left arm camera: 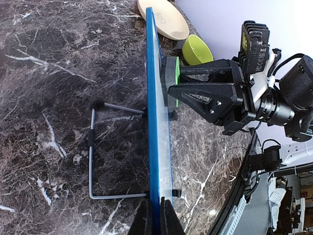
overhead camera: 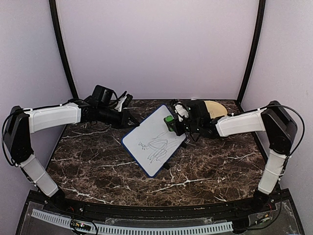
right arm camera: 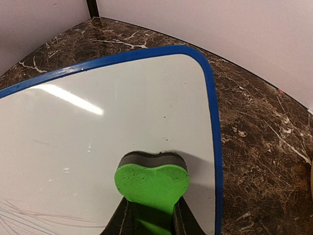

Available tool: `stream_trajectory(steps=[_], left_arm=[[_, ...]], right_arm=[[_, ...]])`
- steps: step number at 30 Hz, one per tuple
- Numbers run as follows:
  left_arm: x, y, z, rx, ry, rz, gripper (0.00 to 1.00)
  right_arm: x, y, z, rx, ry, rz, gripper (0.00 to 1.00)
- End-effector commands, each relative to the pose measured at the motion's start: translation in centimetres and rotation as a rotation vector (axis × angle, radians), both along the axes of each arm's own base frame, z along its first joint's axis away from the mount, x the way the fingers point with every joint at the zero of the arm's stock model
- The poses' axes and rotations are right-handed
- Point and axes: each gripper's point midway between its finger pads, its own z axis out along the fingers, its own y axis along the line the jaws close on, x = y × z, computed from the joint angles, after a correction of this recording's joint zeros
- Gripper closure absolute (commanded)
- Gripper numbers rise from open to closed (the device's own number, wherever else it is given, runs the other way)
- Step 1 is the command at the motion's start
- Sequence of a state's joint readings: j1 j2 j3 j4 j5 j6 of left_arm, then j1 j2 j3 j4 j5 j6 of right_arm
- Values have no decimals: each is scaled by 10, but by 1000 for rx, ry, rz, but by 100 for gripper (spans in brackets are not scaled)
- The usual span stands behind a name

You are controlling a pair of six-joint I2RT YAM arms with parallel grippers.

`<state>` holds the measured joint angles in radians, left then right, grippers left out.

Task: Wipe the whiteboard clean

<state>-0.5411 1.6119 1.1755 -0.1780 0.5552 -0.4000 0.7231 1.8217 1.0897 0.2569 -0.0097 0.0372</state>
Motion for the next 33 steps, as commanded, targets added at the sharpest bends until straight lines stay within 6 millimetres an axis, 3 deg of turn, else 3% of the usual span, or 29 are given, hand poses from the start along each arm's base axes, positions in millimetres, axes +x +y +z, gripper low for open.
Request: stream_trajectory(steps=[1,6,14,17,21,27,33], left_arm=[[-4,-14,21,-51,-52,-67,100],[-5,-14,22,-53,-53,-65,100],[-6,-13,21,-51,-50,-64,100],[-6,-13,21,-53,-51,-63,100],[-6,-14,20,-52,-49,-65,100],[-5,-14,20,-52,-51,-65,100],[-4,-14,20,-52,-52,-65,100]], right_arm=[[-19,-2,-29,-2,93,33,98],[-44,27,-15,27,59,107,98],[-77,69,-9,9,23,209,98],[-82,76,-8,4,14,225,98],[-66,55,-15,-35,13,168,98],[-30,7,-25,-40,35,60,97],[-9,-17,-36,-56,59,0,97]])
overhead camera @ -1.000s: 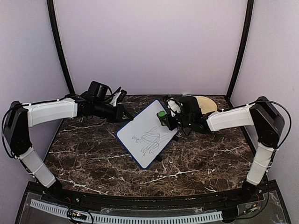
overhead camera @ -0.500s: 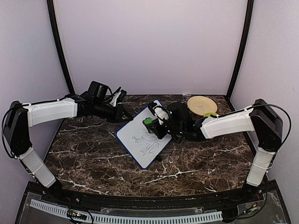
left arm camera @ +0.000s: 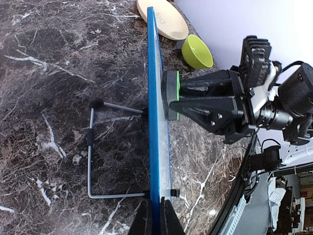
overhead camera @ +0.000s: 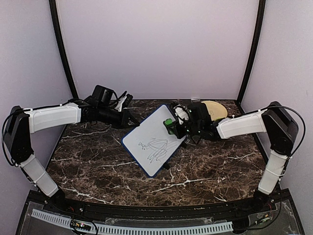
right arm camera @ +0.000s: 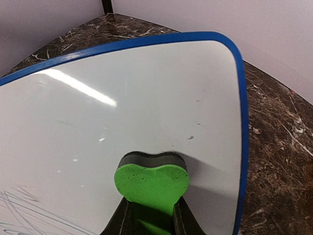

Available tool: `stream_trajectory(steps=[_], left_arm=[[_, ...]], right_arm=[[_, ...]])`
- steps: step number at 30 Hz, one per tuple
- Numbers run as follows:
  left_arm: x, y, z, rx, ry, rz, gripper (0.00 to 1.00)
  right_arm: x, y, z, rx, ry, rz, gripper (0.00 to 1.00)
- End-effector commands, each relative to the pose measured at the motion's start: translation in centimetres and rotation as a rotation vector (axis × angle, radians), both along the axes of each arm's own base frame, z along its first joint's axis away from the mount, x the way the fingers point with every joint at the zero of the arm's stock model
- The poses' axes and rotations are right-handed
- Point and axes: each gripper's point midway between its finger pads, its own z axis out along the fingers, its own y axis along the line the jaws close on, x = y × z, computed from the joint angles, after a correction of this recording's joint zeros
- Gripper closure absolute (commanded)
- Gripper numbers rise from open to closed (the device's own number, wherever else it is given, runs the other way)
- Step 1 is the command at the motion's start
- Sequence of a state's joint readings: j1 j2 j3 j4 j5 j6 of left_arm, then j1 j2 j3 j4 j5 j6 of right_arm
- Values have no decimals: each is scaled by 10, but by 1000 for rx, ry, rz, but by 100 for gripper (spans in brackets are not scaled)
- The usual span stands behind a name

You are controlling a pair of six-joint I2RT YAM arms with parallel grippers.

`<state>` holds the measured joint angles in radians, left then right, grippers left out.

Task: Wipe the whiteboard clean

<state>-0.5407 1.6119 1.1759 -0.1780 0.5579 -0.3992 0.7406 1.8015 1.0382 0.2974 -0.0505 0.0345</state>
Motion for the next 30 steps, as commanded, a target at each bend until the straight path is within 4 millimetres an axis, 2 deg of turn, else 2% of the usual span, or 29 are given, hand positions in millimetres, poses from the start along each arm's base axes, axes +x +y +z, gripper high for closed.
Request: stream_trajectory(steps=[1,4,9,19,22,30], left_arm=[[-4,-14,19,-51,-53,-63,100],[-4,-14,18,-50,-49,-62,100],[-4,-15,17,-51,-45,-61,100],[-4,-13,17,-49,-45,-56,100],[-4,-13,16,-47,-44,-53,100],[-3,-14,17,-49,-45,-53,100]], right_arm=[[9,-25,-34,-78,56,-59,97],[7,-18,-29,-49,62,-40,97],[-11,9,-15,-34,24,18,98],[-67,66,-3,-73,-43,133,98],[-89,83,-1,-75,-51,178,98],[-143,121,-9,-101,-69,273,98]])
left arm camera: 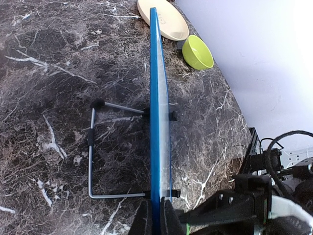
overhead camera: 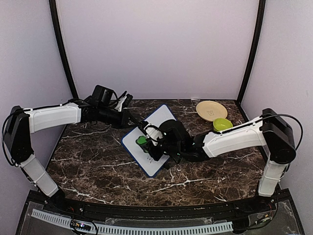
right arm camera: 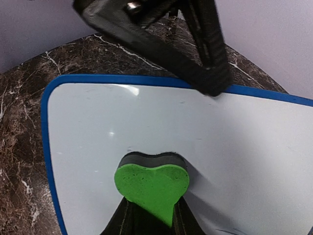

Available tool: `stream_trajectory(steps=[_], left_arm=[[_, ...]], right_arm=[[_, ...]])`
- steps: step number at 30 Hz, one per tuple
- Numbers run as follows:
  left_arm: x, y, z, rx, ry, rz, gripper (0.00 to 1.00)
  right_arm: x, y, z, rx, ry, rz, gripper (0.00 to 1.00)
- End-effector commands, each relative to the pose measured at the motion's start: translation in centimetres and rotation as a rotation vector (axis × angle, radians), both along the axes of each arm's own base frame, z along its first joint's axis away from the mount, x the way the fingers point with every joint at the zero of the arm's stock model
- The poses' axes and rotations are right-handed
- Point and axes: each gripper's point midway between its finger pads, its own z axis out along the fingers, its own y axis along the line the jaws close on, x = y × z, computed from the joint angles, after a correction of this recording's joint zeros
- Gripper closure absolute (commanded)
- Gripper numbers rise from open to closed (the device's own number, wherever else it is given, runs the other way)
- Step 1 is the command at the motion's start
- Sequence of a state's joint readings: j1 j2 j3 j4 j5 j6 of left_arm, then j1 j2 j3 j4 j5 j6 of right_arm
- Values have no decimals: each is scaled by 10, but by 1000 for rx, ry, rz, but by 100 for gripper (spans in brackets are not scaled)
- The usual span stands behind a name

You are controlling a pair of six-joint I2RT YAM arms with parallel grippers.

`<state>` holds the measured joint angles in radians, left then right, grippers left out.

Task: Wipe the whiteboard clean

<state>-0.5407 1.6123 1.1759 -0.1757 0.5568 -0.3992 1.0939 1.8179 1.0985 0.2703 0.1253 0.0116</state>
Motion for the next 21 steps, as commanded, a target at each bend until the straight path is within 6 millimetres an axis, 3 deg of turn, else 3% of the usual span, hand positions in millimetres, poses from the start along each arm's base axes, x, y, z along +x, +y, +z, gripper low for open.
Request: stream_trajectory(steps=[1,4,6,21], left_arm=[[-4,-13,17,-49,-44,-54,100],[-5,-13,17,-49,-43,-54,100],[-4,-13,17,-47,-43,-52,100],[-3,-13,18,-44,-48,-52,100]], right_arm=[[-34,23,-22,-61,16,73,98],[-43,30,-26,-72,14,84,98],[-38,27,-27,-90,-8,69,98],[45,-43,-25,-93,16,-131,98]])
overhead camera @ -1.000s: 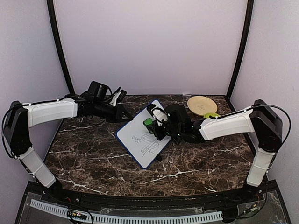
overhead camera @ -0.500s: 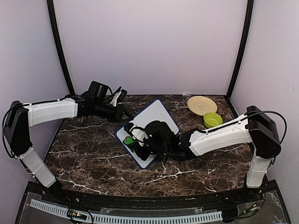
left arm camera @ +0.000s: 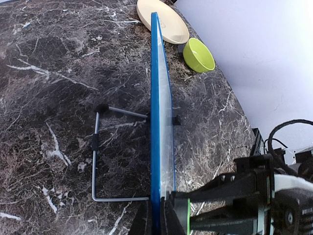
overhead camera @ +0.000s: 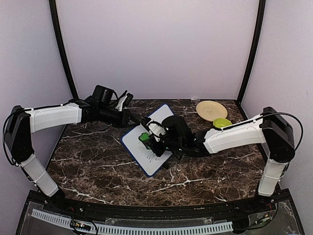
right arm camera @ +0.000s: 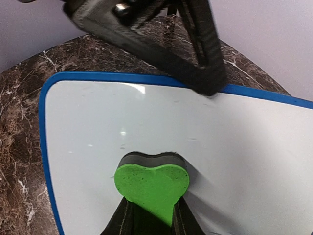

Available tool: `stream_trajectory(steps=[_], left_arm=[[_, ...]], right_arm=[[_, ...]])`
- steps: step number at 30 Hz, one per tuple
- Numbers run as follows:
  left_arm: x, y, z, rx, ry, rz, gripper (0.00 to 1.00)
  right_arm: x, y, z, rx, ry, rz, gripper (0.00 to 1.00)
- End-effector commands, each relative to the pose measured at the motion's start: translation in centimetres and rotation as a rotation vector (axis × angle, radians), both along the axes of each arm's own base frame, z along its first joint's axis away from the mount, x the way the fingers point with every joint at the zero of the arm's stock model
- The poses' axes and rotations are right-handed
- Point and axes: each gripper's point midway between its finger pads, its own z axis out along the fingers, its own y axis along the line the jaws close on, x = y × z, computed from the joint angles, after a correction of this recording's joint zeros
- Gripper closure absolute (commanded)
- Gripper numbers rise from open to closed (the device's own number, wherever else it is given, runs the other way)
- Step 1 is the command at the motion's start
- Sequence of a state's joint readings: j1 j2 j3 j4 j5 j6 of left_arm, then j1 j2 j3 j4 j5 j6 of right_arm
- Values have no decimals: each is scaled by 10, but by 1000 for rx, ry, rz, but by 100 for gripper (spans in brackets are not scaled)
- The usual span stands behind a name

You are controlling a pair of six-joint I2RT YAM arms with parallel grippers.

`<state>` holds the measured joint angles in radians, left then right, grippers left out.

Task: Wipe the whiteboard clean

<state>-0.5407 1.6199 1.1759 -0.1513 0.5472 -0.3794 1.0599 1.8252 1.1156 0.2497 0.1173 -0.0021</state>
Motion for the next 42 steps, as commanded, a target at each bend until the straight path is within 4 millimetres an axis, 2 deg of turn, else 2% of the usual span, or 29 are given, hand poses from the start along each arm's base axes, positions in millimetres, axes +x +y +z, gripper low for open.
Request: stream_trajectory(steps=[1,4,7,10,17,23,26,28,30,33,36,42], left_arm=[[-7,-12,18,-46,-16,-48,100],[-7,-12,19,-46,-17,-49,100],[-7,-12,19,-47,-18,-48,100],[-7,-13,19,-48,-14,-50,100],[-7,-12,20,-49,-17,-47,100],[-8,-11,19,-48,-16,-46,100],[-8,-11,19,-47,-16,-46,100],[-8,-11,19,-48,-17,-46,100],[-9,-11,19,-46,-18,-45,100],[-8,-10,18,-42,-18,-42,100],[-8,-11,18,-45,-19,-44,100],[-7,-12,18,-47,-17,-46,100]], right_arm=[[33,-41,-26,-82,20,-122,98],[44,-54,-30,-89,24,-158,98],[46,-57,-29,-78,25,-160,98],[37,-44,-25,-55,33,-109,98],[-3,4,-29,-105,39,-9,99],[-39,30,-29,-98,68,70,99],[-47,35,-37,-116,82,91,99],[-44,29,-46,-141,84,70,99],[-32,15,-50,-147,98,34,99],[-6,-12,-41,-110,111,-44,99],[13,-31,-32,-100,106,-100,99],[34,-53,-39,-122,123,-173,99]])
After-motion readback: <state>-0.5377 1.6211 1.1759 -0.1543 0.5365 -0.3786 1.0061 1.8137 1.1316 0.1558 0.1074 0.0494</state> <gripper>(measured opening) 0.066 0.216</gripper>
